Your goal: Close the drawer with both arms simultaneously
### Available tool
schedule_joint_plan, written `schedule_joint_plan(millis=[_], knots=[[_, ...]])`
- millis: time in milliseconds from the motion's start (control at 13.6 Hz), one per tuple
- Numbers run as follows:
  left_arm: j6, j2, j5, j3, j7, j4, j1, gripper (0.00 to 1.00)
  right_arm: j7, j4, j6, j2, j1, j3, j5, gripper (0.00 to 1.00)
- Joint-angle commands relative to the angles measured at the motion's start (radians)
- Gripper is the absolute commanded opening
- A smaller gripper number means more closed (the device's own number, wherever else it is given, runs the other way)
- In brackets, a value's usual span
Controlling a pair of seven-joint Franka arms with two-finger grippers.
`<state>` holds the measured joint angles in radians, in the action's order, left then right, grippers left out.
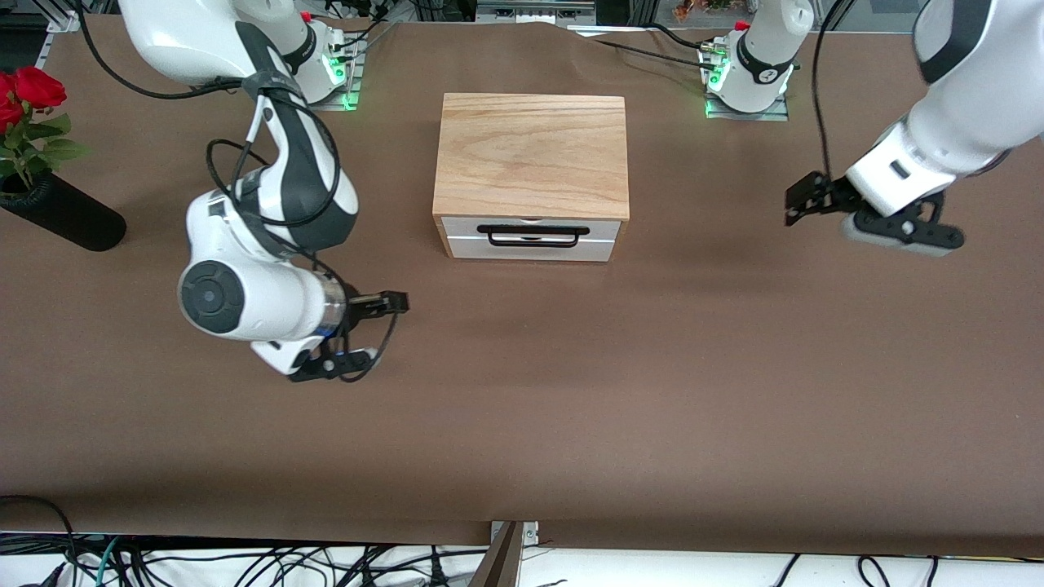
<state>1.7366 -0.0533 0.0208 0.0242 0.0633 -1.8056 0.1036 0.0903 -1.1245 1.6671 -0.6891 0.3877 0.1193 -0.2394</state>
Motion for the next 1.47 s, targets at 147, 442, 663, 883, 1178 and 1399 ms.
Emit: schedule_joint_plan(millis=[147,442,663,883,1178,1399], knots=[[-0.052,0.026,-0.053,-0.055,0.055,0.106,-0.001,1.00,-0.032,0.008,-0.024,0.117,0.008,0.170,0.018,1.00],[-0.049,0.044,-0.053,-0.064,0.062,0.124,-0.033,1.00,-0.021,0.009,-0.041,0.190,0.010,0.307,0.019,1.00],[-0.057,0.087,-0.052,-0.063,0.061,0.178,-0.042,1.00,-0.018,-0.006,-0.044,0.285,-0.009,0.306,0.128,1.00],[-0.140,0.110,-0.047,-0.064,0.034,0.224,-0.048,1.00,-0.032,-0.122,-0.032,0.400,-0.198,0.054,0.288,1.00],[-0.154,0.073,-0.038,-0.064,-0.019,0.177,-0.059,1.00,-0.035,-0.289,-0.038,0.518,-0.355,-0.112,0.295,1.00],[-0.152,0.038,-0.036,-0.056,-0.059,0.132,-0.059,1.00,-0.034,-0.282,-0.082,0.505,-0.345,-0.116,0.290,1.00]])
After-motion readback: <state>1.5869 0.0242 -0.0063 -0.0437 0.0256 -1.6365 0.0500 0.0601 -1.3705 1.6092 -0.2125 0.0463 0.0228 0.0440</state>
